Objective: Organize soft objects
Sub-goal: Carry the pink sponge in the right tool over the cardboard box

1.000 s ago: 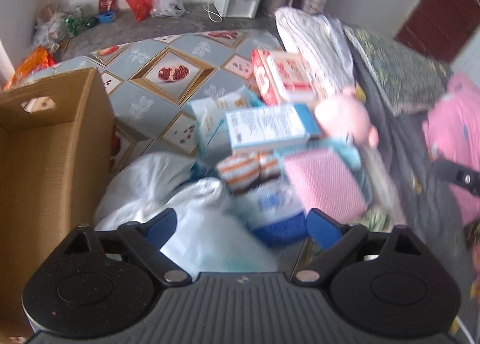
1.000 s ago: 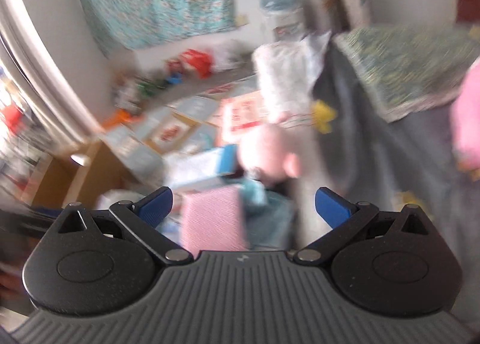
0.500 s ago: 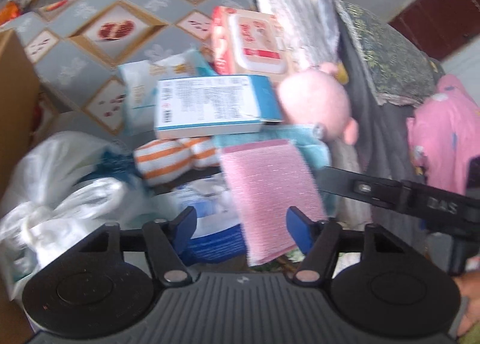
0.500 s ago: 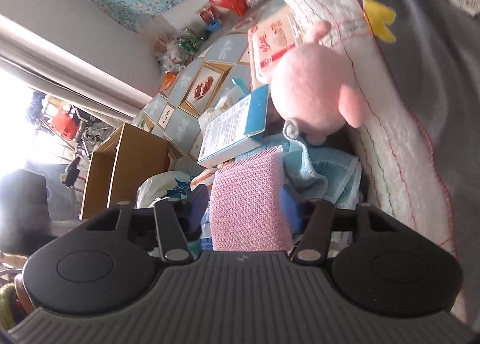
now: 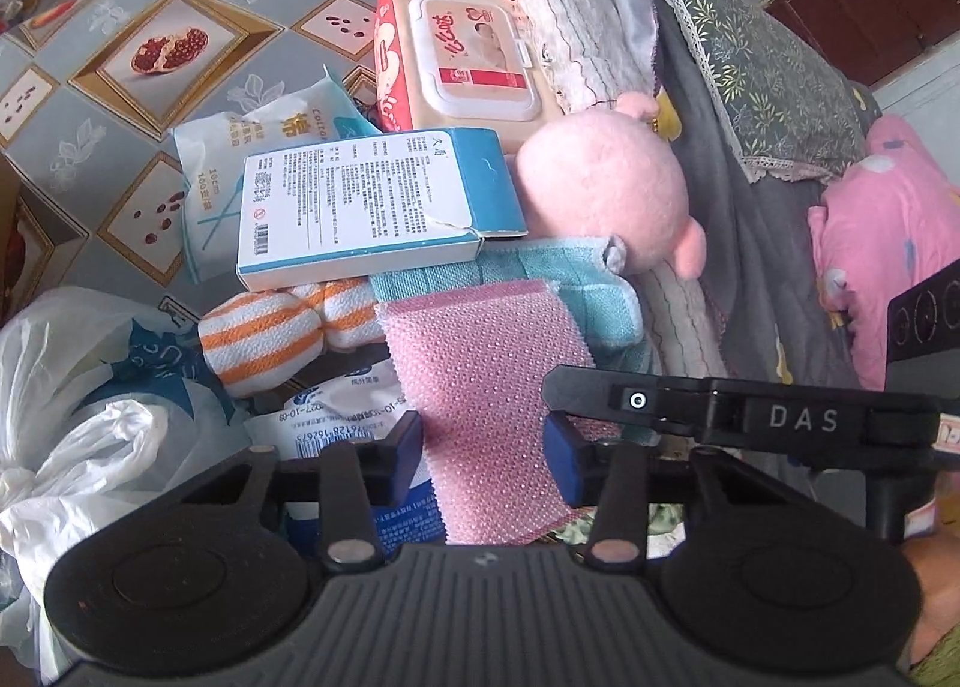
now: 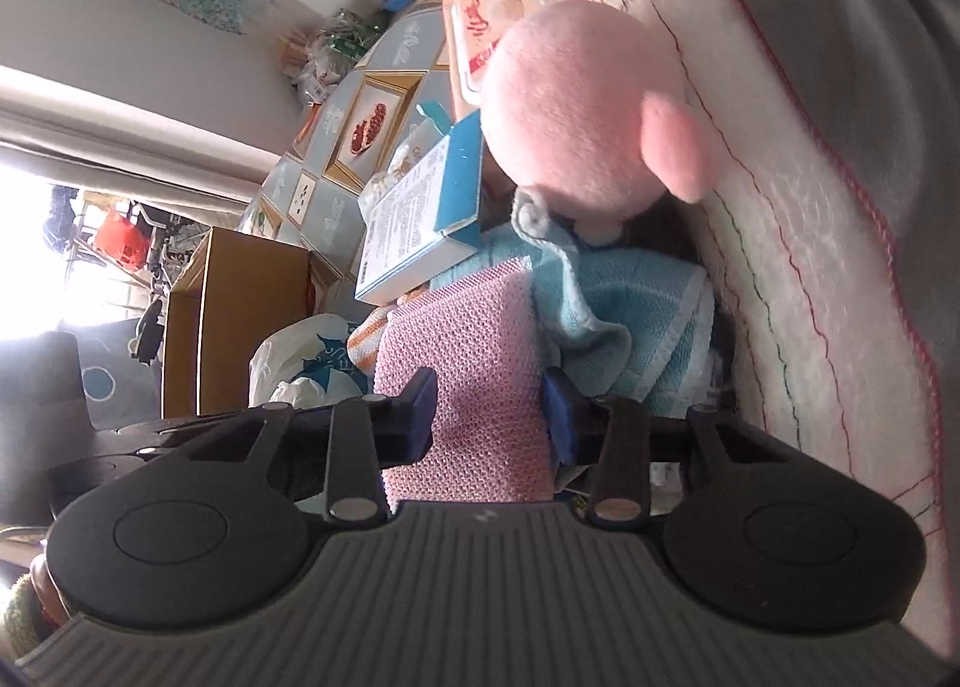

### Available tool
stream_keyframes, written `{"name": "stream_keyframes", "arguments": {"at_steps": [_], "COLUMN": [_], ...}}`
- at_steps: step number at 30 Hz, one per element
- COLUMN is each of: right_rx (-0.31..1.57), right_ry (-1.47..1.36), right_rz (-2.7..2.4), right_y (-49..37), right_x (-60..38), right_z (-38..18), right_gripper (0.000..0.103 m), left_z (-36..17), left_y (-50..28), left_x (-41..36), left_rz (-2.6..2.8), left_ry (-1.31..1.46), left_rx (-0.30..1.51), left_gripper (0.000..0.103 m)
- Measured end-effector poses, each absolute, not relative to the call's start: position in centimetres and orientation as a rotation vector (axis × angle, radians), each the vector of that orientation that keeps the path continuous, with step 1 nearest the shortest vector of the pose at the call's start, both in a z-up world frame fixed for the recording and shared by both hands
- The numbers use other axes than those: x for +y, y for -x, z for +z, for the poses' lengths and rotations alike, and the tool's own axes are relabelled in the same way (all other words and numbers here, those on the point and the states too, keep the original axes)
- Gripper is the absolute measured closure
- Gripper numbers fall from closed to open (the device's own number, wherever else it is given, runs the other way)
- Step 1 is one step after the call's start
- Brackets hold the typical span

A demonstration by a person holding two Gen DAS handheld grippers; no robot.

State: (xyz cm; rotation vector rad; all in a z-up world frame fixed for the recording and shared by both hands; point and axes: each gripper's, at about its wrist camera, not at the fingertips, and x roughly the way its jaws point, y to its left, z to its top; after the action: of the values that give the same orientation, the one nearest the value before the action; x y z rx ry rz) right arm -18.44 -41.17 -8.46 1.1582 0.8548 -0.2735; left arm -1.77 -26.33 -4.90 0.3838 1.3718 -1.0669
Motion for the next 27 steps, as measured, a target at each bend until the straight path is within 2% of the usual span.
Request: {"name": "stream_keyframes", "arguments": {"at_steps": [7, 17, 27], "right_rx": [0.823, 0.772, 0.683], "right_ry": [-1.213, -1.211, -1.191], "right_rz": [-0.285, -0.364, -0.317], "right_y": [19.6, 19.4, 12.0], "right_x": [-41.0, -37.8, -30.9], "right_z": [-7.4, -2.9, 2.9], "right_gripper": [0.066, 0.066, 0.066], "left_z": [-3.3, 0.5, 6.3], "left_y": [2.0, 1.3, -5.9], "left_x": [-26.0, -23.7, -16.2], "left_rz": [-1.111, -1.226, -1.219], "left_ry": [-0.381, -0.364, -0.314], "left_rx": [1.33, 1.249, 1.144], "left_gripper": [0.062, 0.061, 0.061]}}
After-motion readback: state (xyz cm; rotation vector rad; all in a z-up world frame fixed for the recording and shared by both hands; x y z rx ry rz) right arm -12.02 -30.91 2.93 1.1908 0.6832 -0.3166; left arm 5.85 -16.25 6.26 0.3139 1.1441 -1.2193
